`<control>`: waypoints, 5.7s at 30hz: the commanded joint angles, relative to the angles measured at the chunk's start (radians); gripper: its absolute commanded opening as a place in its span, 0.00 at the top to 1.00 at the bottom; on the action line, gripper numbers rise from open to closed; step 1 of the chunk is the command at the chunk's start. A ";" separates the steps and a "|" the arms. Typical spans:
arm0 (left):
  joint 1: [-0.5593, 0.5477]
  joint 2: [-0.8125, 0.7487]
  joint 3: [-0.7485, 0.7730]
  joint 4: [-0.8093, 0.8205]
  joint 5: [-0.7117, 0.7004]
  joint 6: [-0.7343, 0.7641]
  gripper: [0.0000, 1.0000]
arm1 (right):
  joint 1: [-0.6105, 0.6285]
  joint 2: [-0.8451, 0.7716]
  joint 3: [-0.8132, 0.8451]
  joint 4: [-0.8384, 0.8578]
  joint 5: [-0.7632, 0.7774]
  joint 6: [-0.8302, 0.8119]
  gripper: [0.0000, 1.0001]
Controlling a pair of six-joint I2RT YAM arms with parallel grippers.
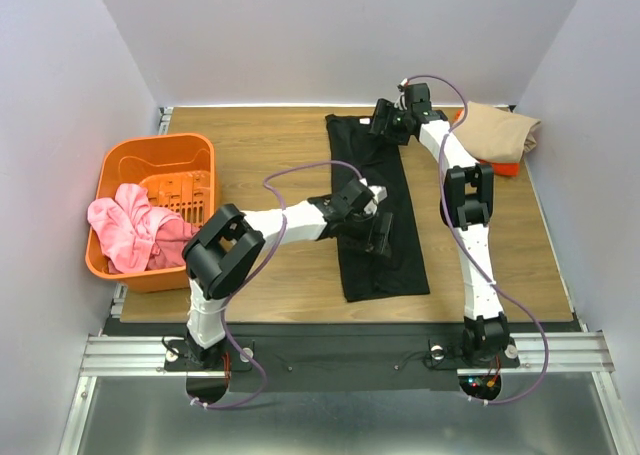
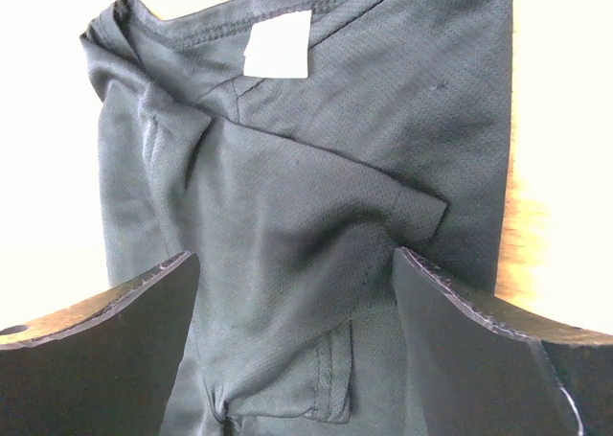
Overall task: Fold and stack the t-shirts
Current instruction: Fold the tshirt
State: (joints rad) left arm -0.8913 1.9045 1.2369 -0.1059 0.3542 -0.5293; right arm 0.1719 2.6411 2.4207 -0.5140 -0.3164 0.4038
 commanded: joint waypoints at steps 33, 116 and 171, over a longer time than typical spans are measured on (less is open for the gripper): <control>-0.187 -0.645 -0.416 -0.084 -0.443 -0.247 0.03 | 0.110 -1.538 -1.750 -0.227 0.158 0.193 0.15; -0.288 -0.232 -0.321 -0.124 -0.526 -0.419 0.90 | 0.156 -1.477 -1.867 -0.118 0.212 0.303 0.95; 0.316 0.175 0.556 -0.380 -0.242 0.037 1.00 | 0.103 -0.570 -0.666 -0.173 0.366 0.099 1.00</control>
State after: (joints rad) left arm -0.5941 2.0567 1.7092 -0.4419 0.0841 -0.5339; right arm 0.2985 2.0315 1.6611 -0.6834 0.0444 0.5266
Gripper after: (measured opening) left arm 0.102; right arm 0.076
